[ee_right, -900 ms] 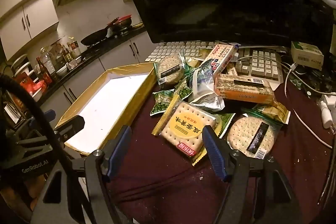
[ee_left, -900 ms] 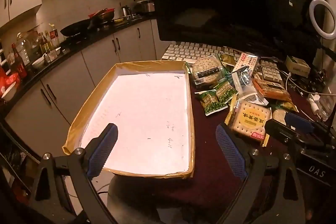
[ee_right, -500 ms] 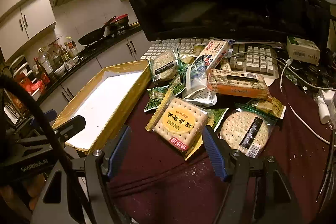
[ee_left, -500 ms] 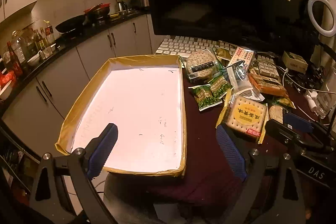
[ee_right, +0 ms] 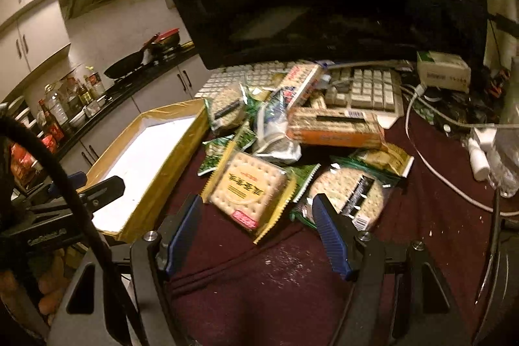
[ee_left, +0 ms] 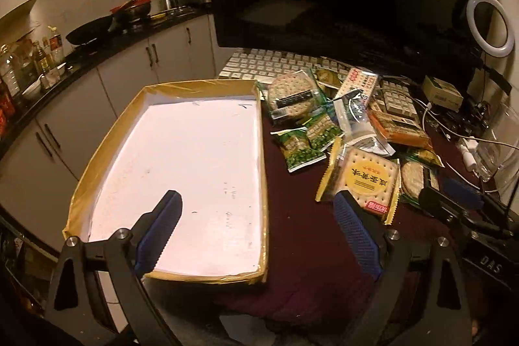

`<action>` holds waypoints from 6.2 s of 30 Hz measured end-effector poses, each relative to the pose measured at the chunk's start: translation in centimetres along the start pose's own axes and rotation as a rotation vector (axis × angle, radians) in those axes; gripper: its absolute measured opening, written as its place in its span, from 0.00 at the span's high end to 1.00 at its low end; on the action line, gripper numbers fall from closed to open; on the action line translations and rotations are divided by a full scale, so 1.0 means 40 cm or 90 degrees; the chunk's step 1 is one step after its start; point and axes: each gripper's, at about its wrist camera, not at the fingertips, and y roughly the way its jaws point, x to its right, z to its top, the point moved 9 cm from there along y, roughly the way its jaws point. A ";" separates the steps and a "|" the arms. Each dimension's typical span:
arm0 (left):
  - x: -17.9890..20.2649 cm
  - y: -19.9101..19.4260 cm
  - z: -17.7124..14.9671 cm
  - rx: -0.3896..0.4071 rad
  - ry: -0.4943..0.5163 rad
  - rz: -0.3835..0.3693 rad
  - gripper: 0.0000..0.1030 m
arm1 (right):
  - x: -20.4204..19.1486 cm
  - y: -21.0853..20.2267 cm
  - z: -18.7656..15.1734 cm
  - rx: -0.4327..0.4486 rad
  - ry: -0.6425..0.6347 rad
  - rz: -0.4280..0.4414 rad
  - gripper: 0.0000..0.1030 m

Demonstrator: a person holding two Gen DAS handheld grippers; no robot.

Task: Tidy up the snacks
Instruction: 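Move both grippers open toward the snack pile beside the cardboard tray, then grasp the yellow square cracker pack with left gripper while right grasps round cracker bag, then carry both packs into the cardboard tray and open both grippers, then withdraw both open grippers from the tray back to the snack pile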

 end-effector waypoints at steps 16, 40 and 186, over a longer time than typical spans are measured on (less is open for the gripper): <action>0.204 0.073 0.015 -0.058 0.081 -0.177 0.08 | 0.217 0.016 -0.024 -0.040 0.133 -0.108 0.32; 0.285 0.286 -0.018 -0.204 0.102 -0.214 0.27 | 0.260 0.077 0.001 -0.018 0.168 -0.046 0.32; 0.085 0.062 0.046 -0.022 -0.046 -0.129 0.08 | 0.100 0.127 0.104 0.012 0.061 0.103 0.37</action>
